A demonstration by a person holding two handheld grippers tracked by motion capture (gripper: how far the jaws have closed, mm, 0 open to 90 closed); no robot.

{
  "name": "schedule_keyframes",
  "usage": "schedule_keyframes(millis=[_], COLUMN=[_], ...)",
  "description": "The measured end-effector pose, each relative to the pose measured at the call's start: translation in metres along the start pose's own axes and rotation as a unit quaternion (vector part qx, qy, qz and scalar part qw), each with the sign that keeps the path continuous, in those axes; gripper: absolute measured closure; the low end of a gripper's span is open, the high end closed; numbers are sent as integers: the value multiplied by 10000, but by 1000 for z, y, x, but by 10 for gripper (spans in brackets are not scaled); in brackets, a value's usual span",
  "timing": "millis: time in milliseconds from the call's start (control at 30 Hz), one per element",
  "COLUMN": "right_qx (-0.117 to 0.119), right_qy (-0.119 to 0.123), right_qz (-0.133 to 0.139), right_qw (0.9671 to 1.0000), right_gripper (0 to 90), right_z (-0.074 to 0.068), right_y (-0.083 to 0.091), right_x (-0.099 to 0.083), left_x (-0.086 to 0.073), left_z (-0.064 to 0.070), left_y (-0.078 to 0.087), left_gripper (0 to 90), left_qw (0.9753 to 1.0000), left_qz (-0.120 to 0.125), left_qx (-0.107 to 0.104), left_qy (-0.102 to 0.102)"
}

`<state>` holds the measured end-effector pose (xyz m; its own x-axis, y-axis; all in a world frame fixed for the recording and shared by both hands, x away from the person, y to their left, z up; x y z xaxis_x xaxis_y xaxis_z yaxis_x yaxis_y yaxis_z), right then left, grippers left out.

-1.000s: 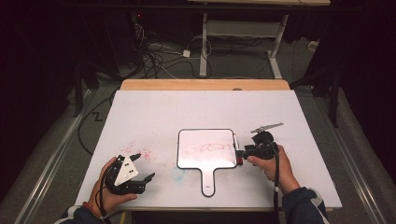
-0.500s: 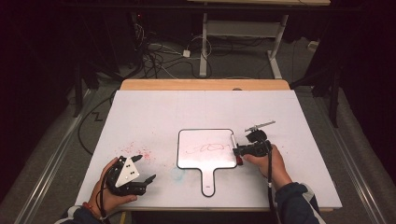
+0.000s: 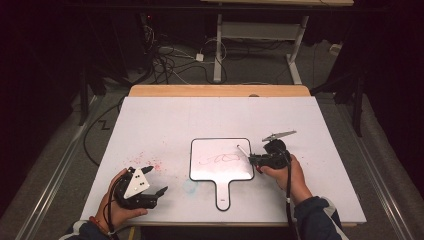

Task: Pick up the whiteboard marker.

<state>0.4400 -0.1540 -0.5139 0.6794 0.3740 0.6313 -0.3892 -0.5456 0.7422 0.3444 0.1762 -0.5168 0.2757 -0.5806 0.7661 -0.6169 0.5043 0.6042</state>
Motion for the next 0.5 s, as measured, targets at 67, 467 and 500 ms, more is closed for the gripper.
schedule_keyframes(millis=[67,467,500], right_qx=[28,282,344], right_qy=[135,986,1055], right_qz=[182,737,807], right_qw=[9997,9920,9905], right_gripper=[820,820,820], right_z=[-7,-58,-63], right_y=[6,22,22], right_x=[5,20,21], left_x=[4,70,76], left_z=[-1,6,9], left_y=[-1,-12,-15], left_gripper=[203,284,285], left_qw=[9998,9899,9886], left_qz=[56,894,937], left_qx=[-76,-767,-857], left_qy=[153,791,808])
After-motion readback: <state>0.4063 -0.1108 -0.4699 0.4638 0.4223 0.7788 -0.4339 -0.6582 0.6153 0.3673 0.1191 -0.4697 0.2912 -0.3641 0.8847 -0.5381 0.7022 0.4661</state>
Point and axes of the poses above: each handheld gripper's, and its own axes: y roughly backward along the jaws, x roughly out of its top, z roughly to its right, the point moved 9 cm from there along -y, roughly forward along the jaws
